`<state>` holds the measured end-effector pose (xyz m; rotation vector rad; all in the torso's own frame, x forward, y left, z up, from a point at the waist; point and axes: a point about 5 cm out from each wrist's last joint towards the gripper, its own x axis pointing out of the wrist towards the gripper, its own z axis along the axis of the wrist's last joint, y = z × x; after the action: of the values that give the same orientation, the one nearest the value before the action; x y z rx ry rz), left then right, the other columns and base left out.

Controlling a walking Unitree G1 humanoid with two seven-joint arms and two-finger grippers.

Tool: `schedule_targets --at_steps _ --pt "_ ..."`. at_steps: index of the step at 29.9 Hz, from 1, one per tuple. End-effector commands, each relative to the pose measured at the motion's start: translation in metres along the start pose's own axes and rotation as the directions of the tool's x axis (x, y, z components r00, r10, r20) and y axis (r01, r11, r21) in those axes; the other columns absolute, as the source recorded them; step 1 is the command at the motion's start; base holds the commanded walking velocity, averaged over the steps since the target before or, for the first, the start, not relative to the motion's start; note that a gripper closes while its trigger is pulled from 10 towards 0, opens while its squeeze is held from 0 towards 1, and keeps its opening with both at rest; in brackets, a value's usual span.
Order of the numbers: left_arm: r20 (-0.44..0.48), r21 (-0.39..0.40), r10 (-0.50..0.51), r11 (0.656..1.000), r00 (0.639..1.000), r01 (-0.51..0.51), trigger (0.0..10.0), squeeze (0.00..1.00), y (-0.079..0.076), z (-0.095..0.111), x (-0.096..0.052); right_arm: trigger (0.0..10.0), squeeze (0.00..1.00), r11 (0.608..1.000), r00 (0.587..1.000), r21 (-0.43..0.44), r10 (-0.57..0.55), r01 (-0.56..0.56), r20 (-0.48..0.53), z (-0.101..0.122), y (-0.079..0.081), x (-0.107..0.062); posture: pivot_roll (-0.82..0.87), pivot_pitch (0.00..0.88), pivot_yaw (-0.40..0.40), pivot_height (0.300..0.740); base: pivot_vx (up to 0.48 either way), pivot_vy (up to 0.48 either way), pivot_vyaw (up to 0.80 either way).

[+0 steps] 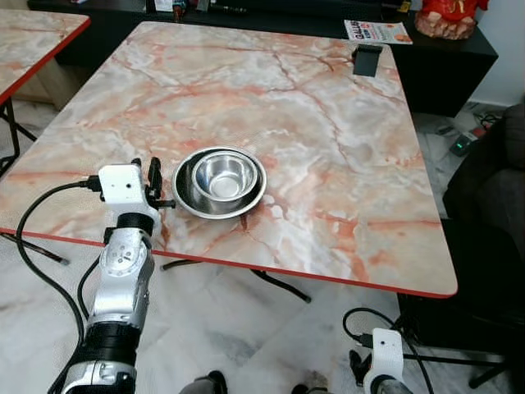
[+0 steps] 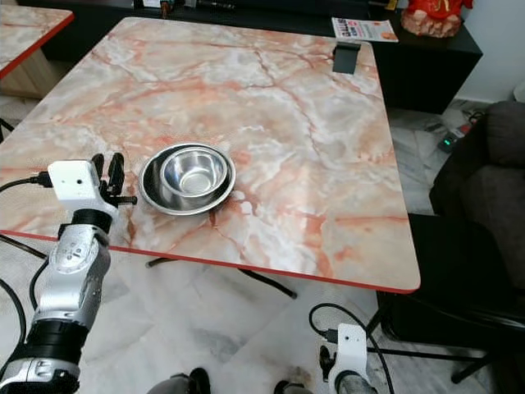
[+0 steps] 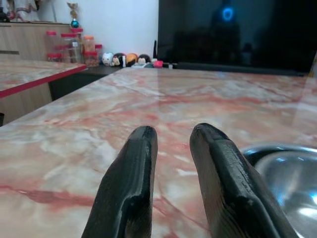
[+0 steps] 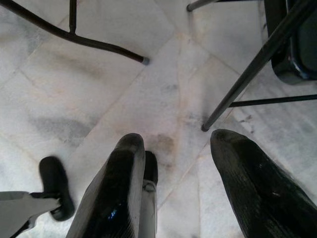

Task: Setting the table

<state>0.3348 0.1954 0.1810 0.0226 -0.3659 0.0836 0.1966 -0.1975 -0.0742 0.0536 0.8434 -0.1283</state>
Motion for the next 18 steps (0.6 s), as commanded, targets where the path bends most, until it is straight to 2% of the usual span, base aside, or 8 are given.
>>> schedule_targets --at_steps 1,16,18 --pt "0.005 -0.001 0.009 1.0 1.0 -0.009 10.0 0.0 0.005 0.001 0.001 10.0 0.0 1.0 1.0 0.003 0.003 -0.003 -0.014 -0.006 0.002 -0.001 0.03 0.146 -0.047 0.74 0.0 0.48 0.0" --pt "0.029 -0.006 0.012 1.0 1.0 -0.012 10.0 0.0 0.005 0.007 0.005 10.0 0.0 1.0 1.0 0.015 0.005 -0.004 -0.023 -0.007 0.002 -0.001 0.03 0.138 -0.045 0.74 0.0 0.48 0.0" --pt "0.061 -0.016 0.004 1.0 0.998 -0.003 10.0 0.0 0.002 0.018 0.01 10.0 0.0 1.0 1.0 0.013 0.007 -0.006 -0.012 -0.005 0.004 -0.001 0.03 0.125 -0.045 0.74 0.0 0.48 0.0"
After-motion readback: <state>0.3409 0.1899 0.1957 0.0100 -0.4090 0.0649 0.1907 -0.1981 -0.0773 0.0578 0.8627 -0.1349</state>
